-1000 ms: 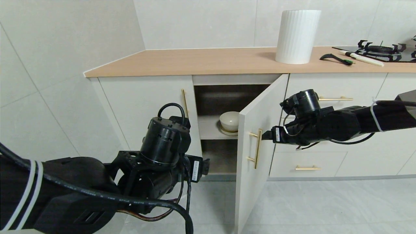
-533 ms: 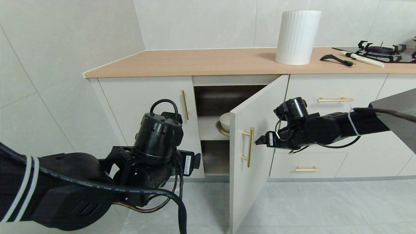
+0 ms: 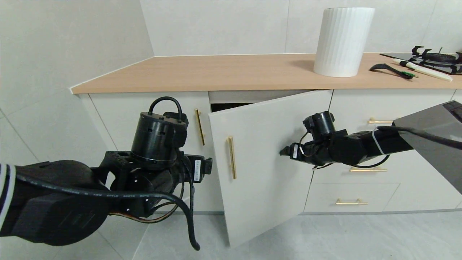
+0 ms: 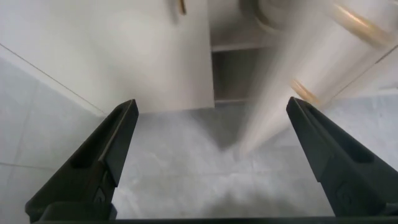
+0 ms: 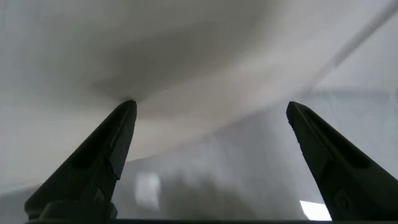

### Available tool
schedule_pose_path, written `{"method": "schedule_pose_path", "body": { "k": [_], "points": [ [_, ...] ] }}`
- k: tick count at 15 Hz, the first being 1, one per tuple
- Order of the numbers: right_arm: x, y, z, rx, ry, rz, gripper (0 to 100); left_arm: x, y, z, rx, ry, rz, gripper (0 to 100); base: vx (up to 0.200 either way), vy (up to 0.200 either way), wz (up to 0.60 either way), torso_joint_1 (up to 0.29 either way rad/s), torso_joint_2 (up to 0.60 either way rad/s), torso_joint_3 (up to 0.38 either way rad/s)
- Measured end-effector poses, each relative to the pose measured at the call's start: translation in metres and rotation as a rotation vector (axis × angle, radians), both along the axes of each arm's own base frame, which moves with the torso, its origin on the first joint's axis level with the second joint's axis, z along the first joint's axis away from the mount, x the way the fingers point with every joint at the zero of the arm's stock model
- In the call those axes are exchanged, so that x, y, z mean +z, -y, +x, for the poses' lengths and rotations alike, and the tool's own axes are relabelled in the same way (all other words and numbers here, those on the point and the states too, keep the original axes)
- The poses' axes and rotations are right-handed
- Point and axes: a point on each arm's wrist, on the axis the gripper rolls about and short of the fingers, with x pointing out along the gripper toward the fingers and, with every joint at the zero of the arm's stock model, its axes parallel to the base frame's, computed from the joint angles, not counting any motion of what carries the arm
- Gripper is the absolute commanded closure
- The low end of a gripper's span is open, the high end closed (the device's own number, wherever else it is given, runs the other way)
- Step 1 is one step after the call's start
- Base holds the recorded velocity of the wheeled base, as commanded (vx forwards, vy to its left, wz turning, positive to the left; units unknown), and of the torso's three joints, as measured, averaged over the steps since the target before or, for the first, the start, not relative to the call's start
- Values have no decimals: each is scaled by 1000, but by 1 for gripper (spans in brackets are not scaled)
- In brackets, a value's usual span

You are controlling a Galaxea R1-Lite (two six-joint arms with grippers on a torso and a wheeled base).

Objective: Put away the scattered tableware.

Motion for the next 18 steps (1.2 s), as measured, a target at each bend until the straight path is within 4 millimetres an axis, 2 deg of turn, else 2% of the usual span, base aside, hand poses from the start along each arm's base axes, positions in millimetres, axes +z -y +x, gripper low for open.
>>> {"method": "schedule_pose_path", "body": {
  "k": [4,8,18],
  "points": [
    [-6,-4,11,-76,4,62,0,8,-5,-2,12,25,0,0,0,0,0,0,0,0],
    [-7,-7,26,-163,91,103,0,8,-5,-3,11,24,1,0,0,0,0,0,0,0],
    [-10,2,51,-313,178,117,0,4,-3,-1,10,15,8,0,0,0,0,0,0,0]
  ]
}}
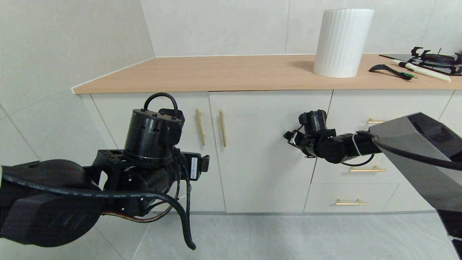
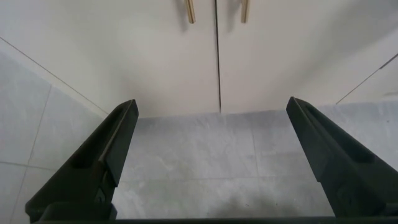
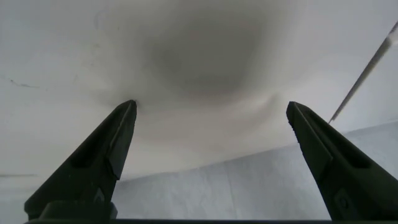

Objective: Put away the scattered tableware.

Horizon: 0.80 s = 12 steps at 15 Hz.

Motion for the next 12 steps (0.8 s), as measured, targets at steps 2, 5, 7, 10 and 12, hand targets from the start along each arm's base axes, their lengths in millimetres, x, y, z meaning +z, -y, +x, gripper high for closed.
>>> {"method": "schedule_pose_path", "body": {
  "k": [2,5,7,10,12],
  "points": [
    [-1,1,1,-16,2,-6,0,0,0,0,0,0,0,0,0,0,0,0,0,0],
    [0,4,1,-24,0,-10,0,-1,0,0,0,-2,1,0,0,0,0,0,0,0],
    [2,7,-8,-24,-19,-20,0,0,0,0,0,1,-1,0,0,0,0,0,0,0],
    [20,10,-47,10,-54,-49,0,9,-4,-4,-2,24,-10,0,0,0,0,0,0,0],
    [49,21,-83,27,-40,-60,0,20,-12,-15,1,53,-24,0,0,0,0,0,0,0]
  ]
}}
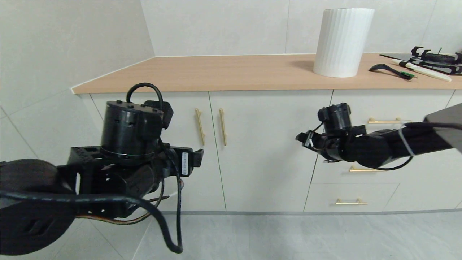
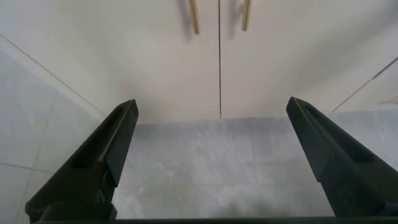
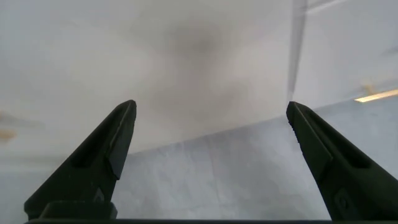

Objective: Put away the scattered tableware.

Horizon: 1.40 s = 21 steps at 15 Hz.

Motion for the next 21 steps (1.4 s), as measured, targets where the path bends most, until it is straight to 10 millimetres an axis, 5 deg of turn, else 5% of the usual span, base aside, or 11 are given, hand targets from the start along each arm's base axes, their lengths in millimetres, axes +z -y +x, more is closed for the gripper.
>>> {"method": "schedule_pose_path", "body": {
  "k": [3,6,8,11,16,21],
  "points": [
    [50,29,-76,32,70,-33,0,8,-32,-34,21,25,-6,0,0,0,0,0,0,0],
    [78,66,-164,54,164,-104,0,4,-72,-77,58,55,-7,0,0,0,0,0,0,0],
    [78,95,-231,71,226,-185,0,5,-100,-118,57,123,9,0,0,0,0,0,0,0],
    [48,133,-308,33,283,-303,0,-11,-137,-176,76,185,42,0,0,0,0,0,0,0],
    [9,158,-381,-71,374,-430,0,-54,-167,-241,208,284,31,0,0,0,0,0,0,0],
    [-12,160,-417,-278,469,-432,0,-82,-167,-259,390,355,19,0,0,0,0,0,0,0]
  ]
}}
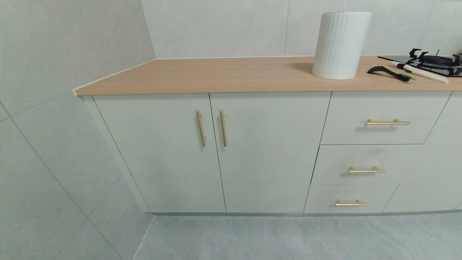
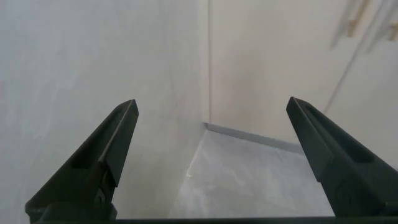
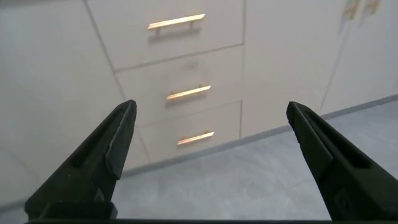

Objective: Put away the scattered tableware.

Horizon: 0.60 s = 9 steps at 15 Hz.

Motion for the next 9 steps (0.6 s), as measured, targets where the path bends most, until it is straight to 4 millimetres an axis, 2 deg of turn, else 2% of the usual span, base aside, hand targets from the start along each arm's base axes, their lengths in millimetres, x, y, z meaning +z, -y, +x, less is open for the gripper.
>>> {"method": "schedule_pose_path", "body": {
  "k": [2,4,9],
  "points": [
    [-11,-2,-5,-52,23,4,0,-8,3,-4,45,18,14,0,0,0,0,0,0,0],
    [-22,-2,-2,-91,36,2,0,-24,4,-3,63,-5,35,0,0,0,0,0,0,0],
    [-55,-4,10,33,-27,-110,0,-35,10,2,-226,34,71,0,0,0,0,0,0,0]
  ]
}}
